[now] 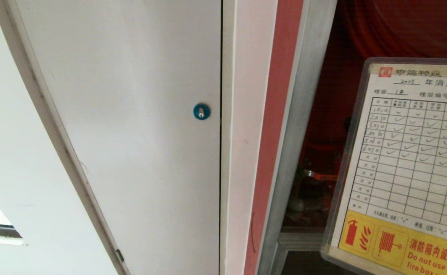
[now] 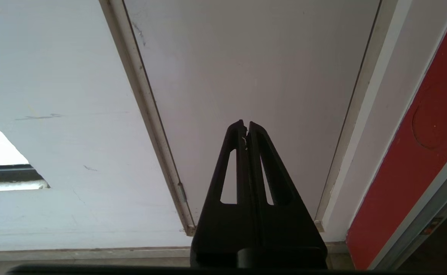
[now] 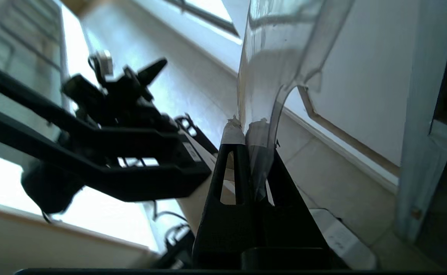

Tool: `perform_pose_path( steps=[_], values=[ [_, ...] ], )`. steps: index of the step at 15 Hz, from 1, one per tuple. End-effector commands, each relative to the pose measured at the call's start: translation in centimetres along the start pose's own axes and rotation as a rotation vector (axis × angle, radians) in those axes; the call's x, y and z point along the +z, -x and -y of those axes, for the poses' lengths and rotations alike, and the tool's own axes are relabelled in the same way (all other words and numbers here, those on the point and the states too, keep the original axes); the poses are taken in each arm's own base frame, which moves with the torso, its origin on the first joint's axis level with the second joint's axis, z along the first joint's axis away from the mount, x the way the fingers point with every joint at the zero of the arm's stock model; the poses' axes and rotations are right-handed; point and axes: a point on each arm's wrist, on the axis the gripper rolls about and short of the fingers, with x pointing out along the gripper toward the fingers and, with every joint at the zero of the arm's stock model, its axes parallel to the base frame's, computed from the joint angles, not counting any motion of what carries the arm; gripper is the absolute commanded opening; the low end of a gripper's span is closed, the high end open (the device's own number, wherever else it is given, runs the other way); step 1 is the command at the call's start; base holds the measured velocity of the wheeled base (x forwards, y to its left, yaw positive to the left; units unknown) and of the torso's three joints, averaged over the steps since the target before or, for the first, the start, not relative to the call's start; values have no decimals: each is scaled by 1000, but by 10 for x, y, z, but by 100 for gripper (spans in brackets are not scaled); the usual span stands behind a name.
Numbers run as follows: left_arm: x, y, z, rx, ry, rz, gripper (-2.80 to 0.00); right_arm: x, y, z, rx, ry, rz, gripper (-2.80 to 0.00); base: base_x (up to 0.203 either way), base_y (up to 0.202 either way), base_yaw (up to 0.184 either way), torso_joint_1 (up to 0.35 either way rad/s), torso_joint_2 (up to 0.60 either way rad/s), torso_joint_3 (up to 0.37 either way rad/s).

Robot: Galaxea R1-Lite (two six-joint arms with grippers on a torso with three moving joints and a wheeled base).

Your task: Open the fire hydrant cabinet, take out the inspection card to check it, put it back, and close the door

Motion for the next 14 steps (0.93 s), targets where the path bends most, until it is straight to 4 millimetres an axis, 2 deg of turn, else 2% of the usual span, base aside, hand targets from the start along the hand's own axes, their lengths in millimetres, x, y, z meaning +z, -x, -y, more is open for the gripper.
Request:
perform_pose_path(
  steps=[1,4,7,11,14],
  values=[
    [0,0,0,0,0,0,-280,1,-12,10,14,19,-55,-280,0,0,0,0,0,0],
    [0,0,0,-1,0,0,-280,1,-26,15,80,164,-126,-280,0,0,0,0,0,0],
    [0,0,0,0,0,0,-280,6,-49,25,125,272,-186,-280,0,0,0,0,0,0],
    [0,0,0,0,0,0,-280,21,-90,37,170,392,-168,-280,0,0,0,0,0,0],
    [0,0,0,0,0,0,-280,26,-125,28,160,426,-108,-280,0,0,0,0,0,0]
  ],
)
